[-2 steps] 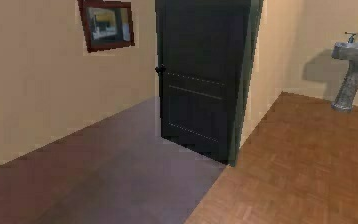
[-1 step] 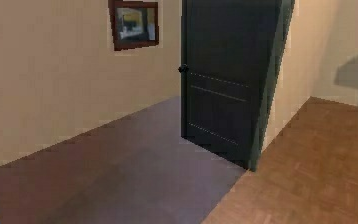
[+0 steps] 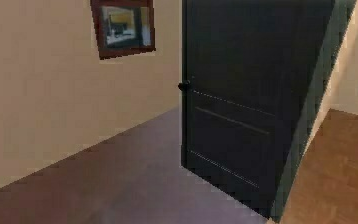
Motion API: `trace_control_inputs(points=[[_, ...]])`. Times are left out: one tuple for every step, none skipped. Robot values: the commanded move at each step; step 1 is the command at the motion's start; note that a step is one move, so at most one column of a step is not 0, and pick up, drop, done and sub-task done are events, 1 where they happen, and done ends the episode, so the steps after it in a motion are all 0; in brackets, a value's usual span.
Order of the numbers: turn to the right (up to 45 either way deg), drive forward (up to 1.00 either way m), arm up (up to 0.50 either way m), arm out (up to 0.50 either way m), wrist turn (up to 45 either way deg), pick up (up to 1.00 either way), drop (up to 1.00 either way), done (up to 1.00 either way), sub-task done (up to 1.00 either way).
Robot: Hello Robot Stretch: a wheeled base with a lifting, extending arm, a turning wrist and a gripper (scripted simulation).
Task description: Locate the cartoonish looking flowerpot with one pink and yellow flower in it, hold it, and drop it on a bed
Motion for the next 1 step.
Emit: trace_control_inputs(points=[[-45.0,0.00,0.00,0.00,0.0,0.00,0.00,0.00,0.00]])
